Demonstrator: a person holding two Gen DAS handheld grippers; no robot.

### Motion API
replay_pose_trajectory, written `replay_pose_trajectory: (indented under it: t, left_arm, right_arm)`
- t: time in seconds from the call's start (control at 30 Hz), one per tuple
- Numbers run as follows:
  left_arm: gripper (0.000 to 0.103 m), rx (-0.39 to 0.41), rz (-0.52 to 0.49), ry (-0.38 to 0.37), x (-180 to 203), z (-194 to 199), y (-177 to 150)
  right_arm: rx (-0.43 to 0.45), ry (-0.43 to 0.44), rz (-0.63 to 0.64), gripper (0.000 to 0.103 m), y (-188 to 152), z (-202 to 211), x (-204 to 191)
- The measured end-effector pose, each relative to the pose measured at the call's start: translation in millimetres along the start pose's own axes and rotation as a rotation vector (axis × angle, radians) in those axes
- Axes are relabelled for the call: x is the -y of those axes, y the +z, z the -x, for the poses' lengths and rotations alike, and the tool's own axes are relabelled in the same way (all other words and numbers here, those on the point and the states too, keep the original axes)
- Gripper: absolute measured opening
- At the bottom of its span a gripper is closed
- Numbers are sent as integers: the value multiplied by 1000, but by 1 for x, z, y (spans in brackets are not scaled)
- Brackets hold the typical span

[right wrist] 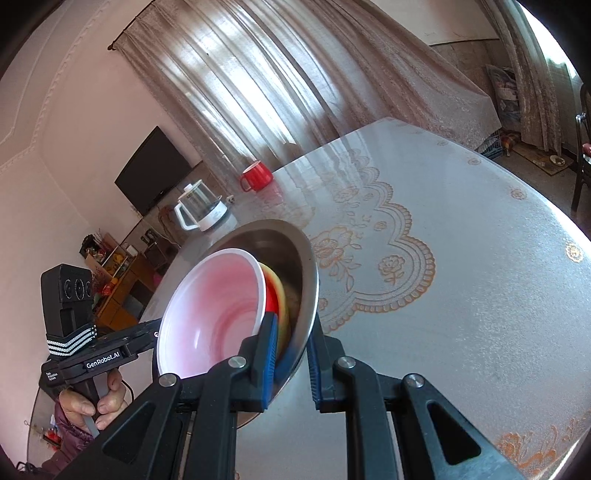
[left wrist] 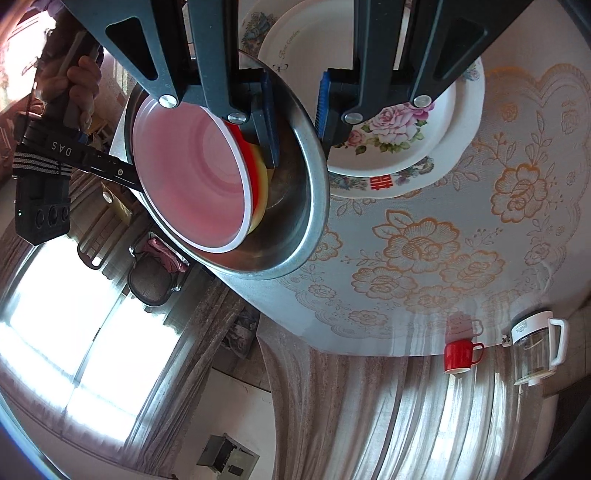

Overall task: Organize plates and bowls
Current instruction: 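Carry the nested bowls with both grippers and lower them onto the plate stack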

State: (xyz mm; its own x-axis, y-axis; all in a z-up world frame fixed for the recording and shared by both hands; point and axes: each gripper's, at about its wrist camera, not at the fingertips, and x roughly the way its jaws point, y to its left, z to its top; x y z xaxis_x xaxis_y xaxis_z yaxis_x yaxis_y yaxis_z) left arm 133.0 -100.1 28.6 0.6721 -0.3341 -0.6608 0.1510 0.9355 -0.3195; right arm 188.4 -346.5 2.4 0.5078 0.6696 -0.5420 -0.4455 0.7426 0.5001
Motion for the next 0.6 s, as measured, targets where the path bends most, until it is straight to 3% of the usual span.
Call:
replay_pose_trajectory:
  t: [0.23, 0.6]
  left_arm:
    - [19, 12, 61, 52, -39, 19, -19]
    - [19, -11, 154, 70, -79, 27, -48]
  right_arm:
    - [-50, 63, 39, 14, -2, -33, -28]
    - [-157, 79, 97, 14, -15, -72, -57]
